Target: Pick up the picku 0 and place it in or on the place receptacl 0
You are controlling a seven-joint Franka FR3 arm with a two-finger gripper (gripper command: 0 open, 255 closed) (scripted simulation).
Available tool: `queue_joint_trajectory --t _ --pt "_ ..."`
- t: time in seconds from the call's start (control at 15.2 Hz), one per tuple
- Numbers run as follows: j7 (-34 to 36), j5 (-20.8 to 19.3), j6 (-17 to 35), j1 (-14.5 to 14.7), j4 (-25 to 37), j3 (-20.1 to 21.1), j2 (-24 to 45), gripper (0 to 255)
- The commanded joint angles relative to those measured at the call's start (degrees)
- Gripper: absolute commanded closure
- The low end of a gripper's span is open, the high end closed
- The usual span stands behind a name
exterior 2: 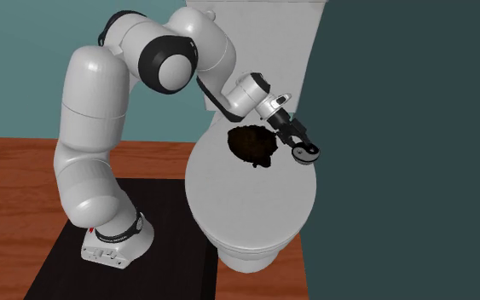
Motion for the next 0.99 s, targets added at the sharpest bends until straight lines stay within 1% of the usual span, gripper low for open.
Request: queue_joint_trajectory --t 0.0,0.4,0.46,0.92 --pt "0.06 -0.39 0.4 -0.25 0.2 -0.24 0.37 0" --pt "0.06 -0.39 0.4 -0.26 0.21 -0.23 0.37 0" --pt "0.07 -0.4 0.41 -0.27 0.2 -0.24 0.37 255" --pt "0.09 -0.42 0.43 -0.28 0.18 -0.25 0.38 255"
